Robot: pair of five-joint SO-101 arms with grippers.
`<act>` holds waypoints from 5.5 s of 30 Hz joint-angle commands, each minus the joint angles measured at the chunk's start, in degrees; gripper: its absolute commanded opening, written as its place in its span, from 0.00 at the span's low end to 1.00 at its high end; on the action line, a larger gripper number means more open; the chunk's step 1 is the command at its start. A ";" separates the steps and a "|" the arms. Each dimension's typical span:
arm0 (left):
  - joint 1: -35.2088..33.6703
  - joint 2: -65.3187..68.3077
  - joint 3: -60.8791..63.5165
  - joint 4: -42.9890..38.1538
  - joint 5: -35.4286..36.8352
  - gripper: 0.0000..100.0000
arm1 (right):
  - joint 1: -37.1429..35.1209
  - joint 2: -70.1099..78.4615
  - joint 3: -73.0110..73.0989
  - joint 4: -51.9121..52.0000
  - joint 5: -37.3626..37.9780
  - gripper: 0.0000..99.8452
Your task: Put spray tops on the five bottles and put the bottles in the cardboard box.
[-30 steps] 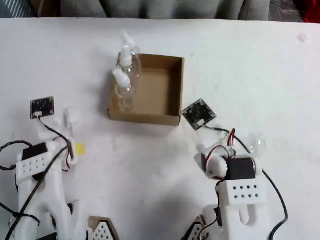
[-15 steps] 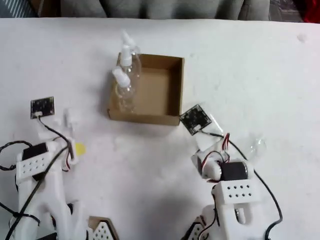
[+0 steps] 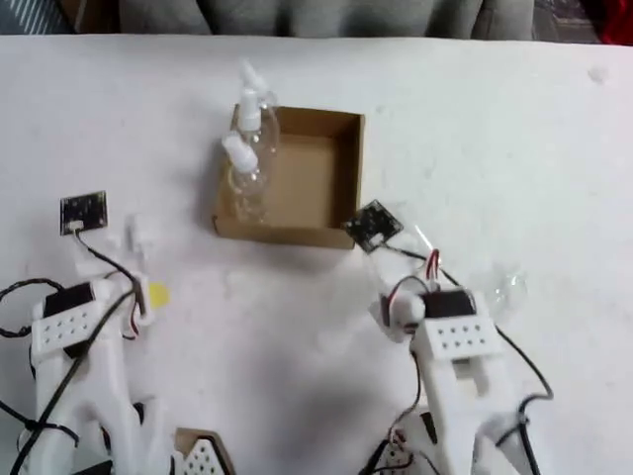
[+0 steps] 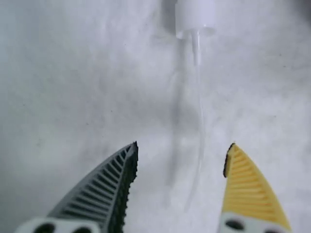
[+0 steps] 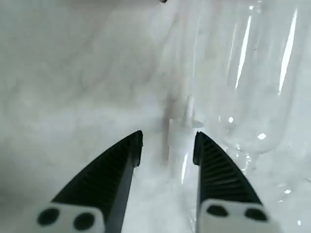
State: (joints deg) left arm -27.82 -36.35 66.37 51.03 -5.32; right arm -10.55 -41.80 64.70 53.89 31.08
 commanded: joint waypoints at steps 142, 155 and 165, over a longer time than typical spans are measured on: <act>1.01 -2.15 0.53 -3.16 -0.53 0.26 | 49.19 -22.29 13.01 3.03 -3.25 0.06; 9.19 -2.15 -15.38 12.04 -7.82 0.26 | 51.12 -7.69 9.76 -6.90 -5.63 0.02; 27.21 -2.15 -27.16 29.89 -39.65 0.26 | 51.12 -0.13 6.33 -8.31 -6.77 0.02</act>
State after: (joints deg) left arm -7.43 -36.44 44.31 74.86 -32.92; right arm 39.91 -43.21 74.37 46.24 24.92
